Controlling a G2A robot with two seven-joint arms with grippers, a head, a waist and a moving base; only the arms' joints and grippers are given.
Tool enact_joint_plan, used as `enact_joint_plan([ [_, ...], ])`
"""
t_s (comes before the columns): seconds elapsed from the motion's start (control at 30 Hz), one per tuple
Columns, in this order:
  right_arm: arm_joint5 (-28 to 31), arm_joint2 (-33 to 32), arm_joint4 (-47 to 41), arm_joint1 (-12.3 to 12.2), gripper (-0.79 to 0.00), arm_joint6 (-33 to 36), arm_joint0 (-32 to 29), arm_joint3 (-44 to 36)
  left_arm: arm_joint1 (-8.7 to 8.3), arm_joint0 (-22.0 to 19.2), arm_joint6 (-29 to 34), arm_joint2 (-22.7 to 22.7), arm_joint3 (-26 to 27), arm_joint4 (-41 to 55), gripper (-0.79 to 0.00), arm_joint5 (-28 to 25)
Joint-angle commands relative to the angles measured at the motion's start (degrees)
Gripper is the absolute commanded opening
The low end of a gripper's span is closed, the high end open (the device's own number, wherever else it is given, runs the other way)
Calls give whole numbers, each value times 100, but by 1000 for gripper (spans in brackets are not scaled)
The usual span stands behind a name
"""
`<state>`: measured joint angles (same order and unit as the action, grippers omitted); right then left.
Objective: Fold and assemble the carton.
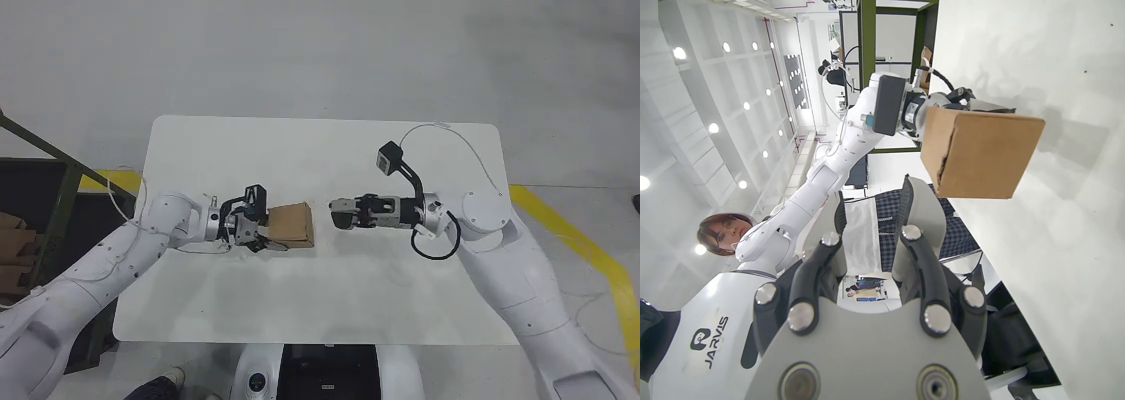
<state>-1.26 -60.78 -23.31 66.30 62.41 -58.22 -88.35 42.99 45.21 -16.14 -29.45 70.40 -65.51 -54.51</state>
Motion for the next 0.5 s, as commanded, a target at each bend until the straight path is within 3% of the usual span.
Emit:
enact_joint_plan([
  [0.0, 30, -53, 20, -17, -514, -31, -71, -57, 46, -3, 94, 0, -67, -83, -437, 118],
  [0.2, 72, -138, 80, -52, -505, -106, -220, -177, 187, -27, 500, 12, -209, -248, -400, 404],
  [0.23, 77, -147, 78, -56, -496, -127, -240, -184, 205, -29, 568, 7, -233, -262, -314, 439],
  [0.3, 88, -155, 85, -61, -474, -150, -270, -198, 239, -35, 650, -20, -253, -211, 0, 457],
  [0.47, 128, -134, 95, -65, -416, -184, -309, -206, 262, -24, 657, -181, -295, -119, 0, 492],
])
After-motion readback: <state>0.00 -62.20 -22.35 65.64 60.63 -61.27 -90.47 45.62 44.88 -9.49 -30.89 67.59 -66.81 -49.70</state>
